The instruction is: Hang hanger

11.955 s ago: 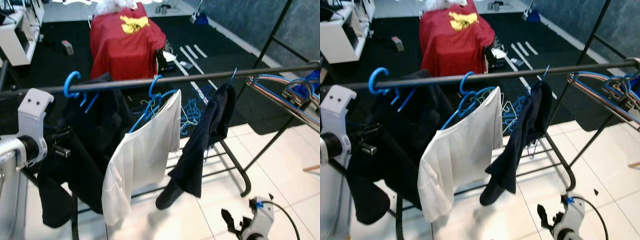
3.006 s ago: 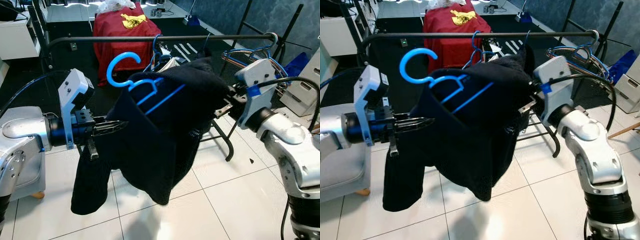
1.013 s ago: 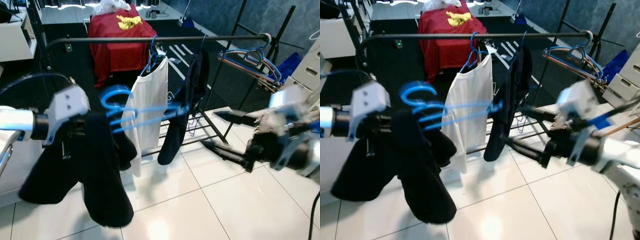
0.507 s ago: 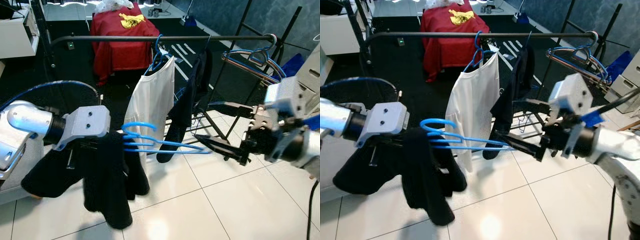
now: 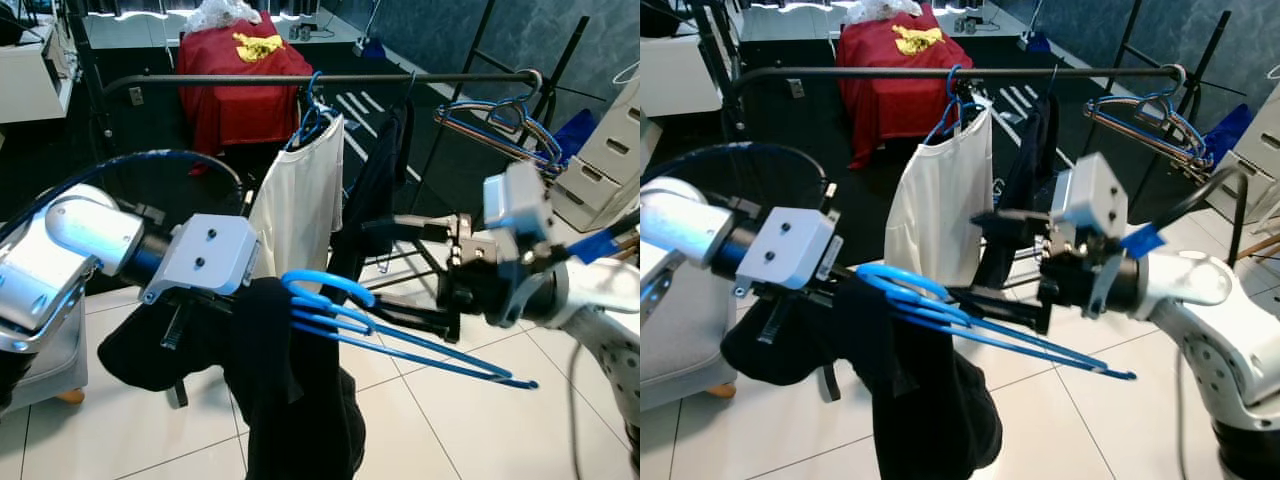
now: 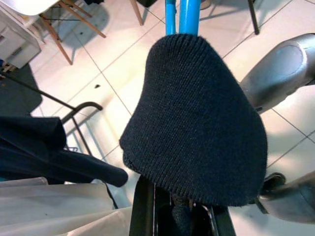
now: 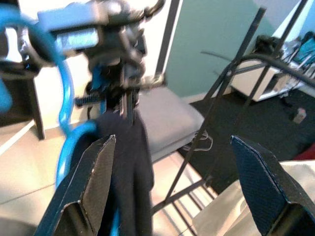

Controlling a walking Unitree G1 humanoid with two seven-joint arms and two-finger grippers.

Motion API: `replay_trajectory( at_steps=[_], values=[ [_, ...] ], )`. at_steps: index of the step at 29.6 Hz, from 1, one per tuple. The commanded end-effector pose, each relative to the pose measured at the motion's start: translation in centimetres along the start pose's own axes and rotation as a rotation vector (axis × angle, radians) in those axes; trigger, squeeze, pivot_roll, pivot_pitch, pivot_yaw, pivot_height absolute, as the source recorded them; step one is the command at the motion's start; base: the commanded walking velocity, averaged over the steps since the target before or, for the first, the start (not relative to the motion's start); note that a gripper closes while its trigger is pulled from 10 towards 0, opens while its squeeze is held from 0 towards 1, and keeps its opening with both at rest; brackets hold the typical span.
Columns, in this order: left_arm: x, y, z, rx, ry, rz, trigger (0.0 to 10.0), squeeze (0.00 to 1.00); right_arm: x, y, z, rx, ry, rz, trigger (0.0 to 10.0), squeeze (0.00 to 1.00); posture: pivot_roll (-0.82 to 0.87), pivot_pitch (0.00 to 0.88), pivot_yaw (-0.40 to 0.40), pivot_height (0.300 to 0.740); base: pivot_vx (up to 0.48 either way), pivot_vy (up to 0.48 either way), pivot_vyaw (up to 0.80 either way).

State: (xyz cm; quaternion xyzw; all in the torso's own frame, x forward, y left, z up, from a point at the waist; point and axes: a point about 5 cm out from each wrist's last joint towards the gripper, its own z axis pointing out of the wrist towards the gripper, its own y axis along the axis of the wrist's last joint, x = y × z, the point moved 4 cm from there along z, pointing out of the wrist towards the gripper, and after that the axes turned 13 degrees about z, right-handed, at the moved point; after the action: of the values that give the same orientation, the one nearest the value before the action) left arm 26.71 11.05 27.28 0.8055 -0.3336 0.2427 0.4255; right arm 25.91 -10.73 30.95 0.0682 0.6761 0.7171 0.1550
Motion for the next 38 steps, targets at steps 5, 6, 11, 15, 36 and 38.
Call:
replay_trajectory(
  at_steps=[5, 6, 11, 15, 36, 38],
  values=[
    [0.2, 0.8, 0.5, -0.029, -0.013, 0.017, 10.0, 0.00, -0.8, 0.9, -0.5, -0.058, -0.045, 0.011, 10.0, 0.00, -0.06, 0.081, -0.055, 0.740, 0.000, 0.000, 0.00],
    [0.2, 0.8, 0.6, -0.032, -0.011, 0.014, 10.0, 0.00, -0.7, 0.7, -0.4, -0.056, -0.039, 0.021, 10.0, 0.00, -0.06, 0.081, -0.055, 0.740, 0.000, 0.000, 0.00],
    [0.7, 0.8, 0.9, -0.040, 0.013, -0.002, 10.0, 0.00, 1.6, -1.3, 0.9, 0.003, 0.076, 0.080, 10.0, 0.00, -0.06, 0.085, -0.056, 0.740, 0.000, 0.000, 0.00],
    [1.2, 0.5, 1.0, -0.019, 0.037, -0.022, 10.0, 0.00, 2.8, -1.1, 1.6, -0.021, 0.148, 0.119, 10.0, 0.00, -0.06, 0.084, -0.055, 0.740, 0.000, 0.000, 0.00],
    [1.8, -1.0, 1.0, 0.044, 0.079, -0.061, 10.0, 0.00, 5.0, -1.4, 0.8, 0.068, 0.253, 0.169, 10.0, 0.00, -0.06, 0.085, -0.050, 0.740, 0.000, 0.000, 0.00],
    [1.8, -1.5, 0.9, 0.062, 0.087, -0.069, 10.0, 0.00, 5.3, -1.4, 0.5, 0.082, 0.266, 0.174, 10.0, 0.00, -0.07, 0.085, -0.049, 0.740, 0.000, 0.000, 0.00]
  ],
)
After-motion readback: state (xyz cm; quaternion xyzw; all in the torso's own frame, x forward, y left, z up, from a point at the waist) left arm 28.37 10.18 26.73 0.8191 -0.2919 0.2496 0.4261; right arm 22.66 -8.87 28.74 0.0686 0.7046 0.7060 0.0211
